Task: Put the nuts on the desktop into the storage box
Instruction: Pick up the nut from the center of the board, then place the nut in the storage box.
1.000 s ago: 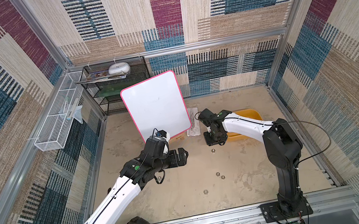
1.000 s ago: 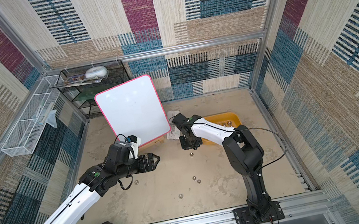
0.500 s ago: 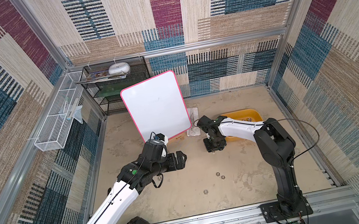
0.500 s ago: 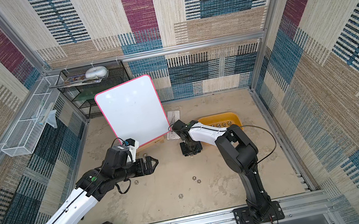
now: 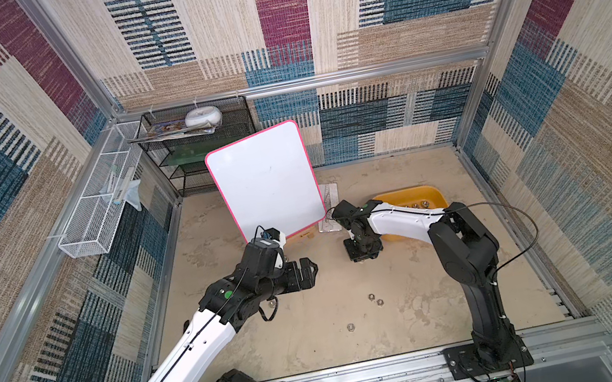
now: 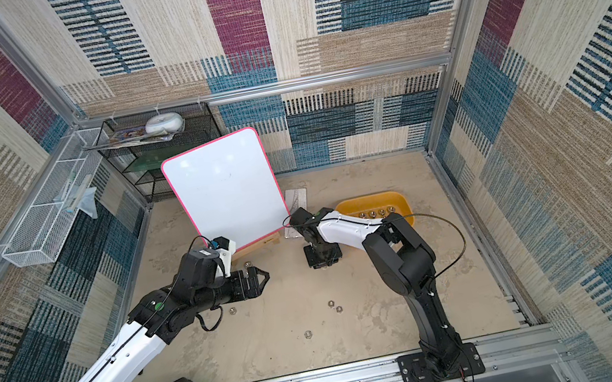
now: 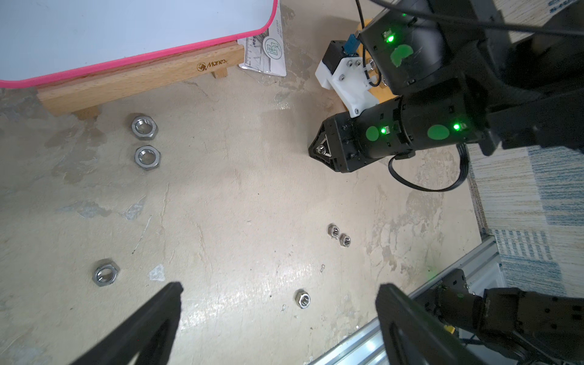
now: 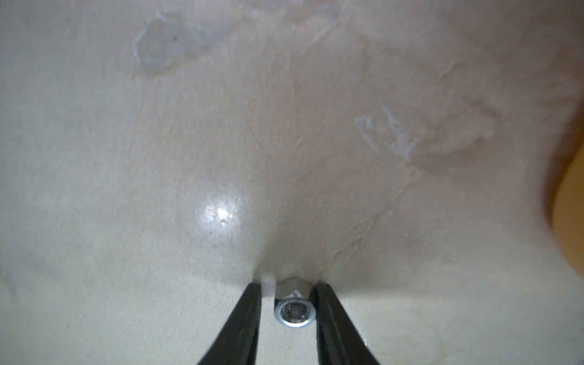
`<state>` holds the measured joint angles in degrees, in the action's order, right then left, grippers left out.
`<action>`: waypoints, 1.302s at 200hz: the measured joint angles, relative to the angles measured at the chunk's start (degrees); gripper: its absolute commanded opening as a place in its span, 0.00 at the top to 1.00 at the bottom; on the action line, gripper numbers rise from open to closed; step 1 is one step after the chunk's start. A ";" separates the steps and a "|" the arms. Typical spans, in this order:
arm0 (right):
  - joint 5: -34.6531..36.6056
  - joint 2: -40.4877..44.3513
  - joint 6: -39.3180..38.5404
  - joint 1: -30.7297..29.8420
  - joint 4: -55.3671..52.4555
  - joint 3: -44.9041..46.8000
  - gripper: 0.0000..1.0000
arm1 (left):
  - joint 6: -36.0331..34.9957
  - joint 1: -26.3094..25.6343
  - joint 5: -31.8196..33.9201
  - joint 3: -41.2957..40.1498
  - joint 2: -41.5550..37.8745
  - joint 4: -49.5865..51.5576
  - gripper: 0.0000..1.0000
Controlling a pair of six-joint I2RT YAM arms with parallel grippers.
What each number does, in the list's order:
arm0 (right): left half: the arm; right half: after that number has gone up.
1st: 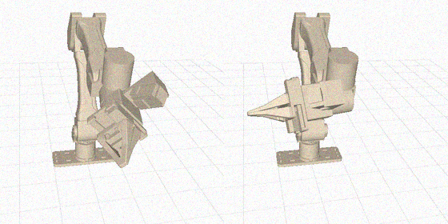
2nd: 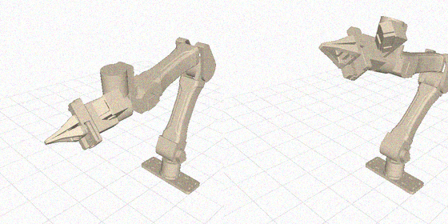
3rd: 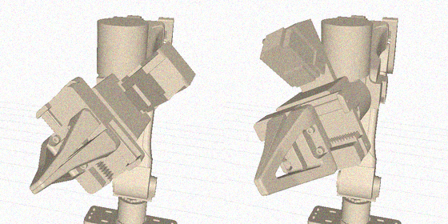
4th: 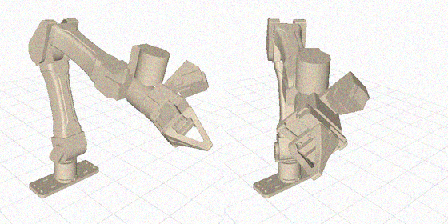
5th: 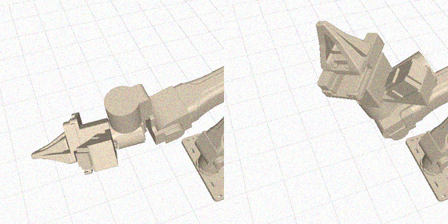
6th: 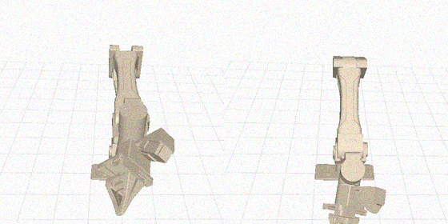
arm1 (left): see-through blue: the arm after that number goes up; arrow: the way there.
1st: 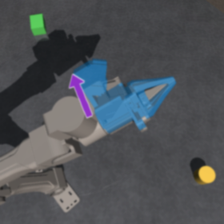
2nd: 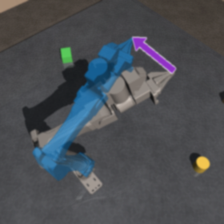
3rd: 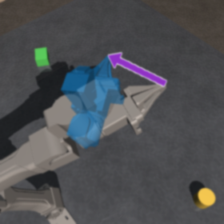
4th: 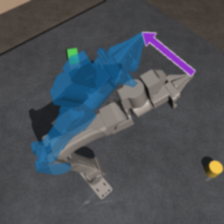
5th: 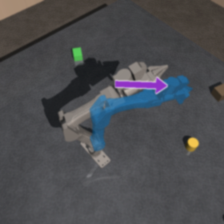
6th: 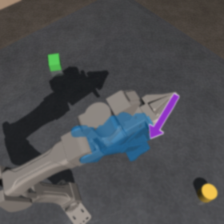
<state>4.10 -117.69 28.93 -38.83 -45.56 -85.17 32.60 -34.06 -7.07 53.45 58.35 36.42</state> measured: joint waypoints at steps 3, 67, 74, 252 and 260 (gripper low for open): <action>0.04 0.00 0.00 0.00 0.00 0.00 0.69 | 0.00 0.00 0.00 0.00 0.02 0.00 0.00; 1.77 -0.59 0.04 0.02 -0.85 -1.66 0.80 | 0.00 -0.02 0.02 0.00 0.17 0.00 0.00; 1.99 -0.55 0.04 0.02 -0.98 -1.92 0.79 | 0.00 -0.02 0.02 0.00 0.17 -0.02 0.00; 5.33 5.33 -6.12 19.56 -5.16 -8.24 0.77 | -2.86 -0.04 -2.40 8.85 12.59 -3.02 0.00; 5.25 4.68 -6.51 20.28 -4.81 -7.89 0.77 | -3.08 -0.04 -2.56 9.42 13.20 -3.08 0.00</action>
<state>9.34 -113.01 22.41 -18.55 -50.37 -93.06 29.52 -34.11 -9.63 62.87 71.55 33.34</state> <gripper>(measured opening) 0.231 0.998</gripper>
